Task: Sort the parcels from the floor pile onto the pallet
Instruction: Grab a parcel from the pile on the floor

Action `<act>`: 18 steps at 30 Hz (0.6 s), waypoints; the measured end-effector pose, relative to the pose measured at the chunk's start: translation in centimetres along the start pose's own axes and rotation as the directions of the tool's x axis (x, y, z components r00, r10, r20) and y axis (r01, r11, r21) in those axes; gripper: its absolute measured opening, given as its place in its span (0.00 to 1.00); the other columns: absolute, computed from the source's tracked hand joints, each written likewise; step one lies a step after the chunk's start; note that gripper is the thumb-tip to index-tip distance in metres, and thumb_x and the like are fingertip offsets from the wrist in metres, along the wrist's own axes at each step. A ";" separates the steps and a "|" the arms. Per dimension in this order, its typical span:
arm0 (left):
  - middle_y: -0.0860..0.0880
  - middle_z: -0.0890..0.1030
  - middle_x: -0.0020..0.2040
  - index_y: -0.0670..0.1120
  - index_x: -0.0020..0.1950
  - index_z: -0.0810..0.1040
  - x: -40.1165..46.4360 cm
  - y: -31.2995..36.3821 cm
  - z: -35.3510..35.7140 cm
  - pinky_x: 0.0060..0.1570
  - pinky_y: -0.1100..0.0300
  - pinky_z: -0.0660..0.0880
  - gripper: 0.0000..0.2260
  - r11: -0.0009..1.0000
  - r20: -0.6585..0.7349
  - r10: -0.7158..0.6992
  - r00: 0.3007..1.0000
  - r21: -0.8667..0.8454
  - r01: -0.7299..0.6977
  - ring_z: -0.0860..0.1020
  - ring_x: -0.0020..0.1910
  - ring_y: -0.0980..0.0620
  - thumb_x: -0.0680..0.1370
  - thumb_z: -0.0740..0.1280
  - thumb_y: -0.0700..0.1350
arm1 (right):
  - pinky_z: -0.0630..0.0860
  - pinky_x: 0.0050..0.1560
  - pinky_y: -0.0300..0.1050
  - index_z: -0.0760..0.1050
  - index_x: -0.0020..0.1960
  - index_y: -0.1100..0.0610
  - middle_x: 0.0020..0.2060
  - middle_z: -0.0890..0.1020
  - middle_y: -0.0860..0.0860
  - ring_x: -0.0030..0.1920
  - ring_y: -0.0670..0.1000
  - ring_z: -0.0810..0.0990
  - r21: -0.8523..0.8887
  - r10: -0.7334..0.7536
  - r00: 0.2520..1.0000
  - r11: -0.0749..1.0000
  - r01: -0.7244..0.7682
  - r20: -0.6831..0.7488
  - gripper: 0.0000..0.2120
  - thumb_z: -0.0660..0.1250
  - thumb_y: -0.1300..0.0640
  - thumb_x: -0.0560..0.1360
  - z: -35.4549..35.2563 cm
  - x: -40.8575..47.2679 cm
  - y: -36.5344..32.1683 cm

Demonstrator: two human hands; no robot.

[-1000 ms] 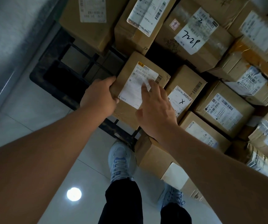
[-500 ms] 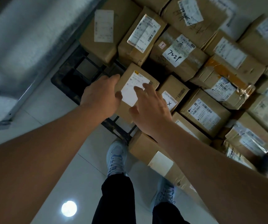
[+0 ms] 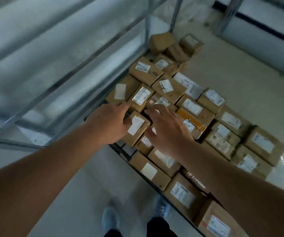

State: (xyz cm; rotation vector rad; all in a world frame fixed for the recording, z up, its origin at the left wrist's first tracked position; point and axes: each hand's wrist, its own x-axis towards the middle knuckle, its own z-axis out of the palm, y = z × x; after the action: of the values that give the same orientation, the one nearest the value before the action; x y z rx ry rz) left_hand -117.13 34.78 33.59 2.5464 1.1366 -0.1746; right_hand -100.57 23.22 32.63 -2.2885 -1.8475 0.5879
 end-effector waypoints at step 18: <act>0.51 0.69 0.76 0.51 0.80 0.62 -29.1 22.6 -28.7 0.65 0.47 0.74 0.30 0.791 -0.258 0.606 0.752 0.291 -0.538 0.73 0.69 0.48 0.81 0.57 0.63 | 0.68 0.71 0.54 0.61 0.82 0.46 0.79 0.63 0.50 0.76 0.55 0.67 -0.011 0.208 0.860 0.971 -0.241 -0.466 0.32 0.64 0.39 0.81 -27.0 -36.6 -12.8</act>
State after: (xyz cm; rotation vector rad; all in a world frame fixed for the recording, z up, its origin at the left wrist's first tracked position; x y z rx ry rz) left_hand -120.71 10.82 73.45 3.0572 0.3739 0.3399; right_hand -107.98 -5.49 69.44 -2.4321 -1.4050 -0.0155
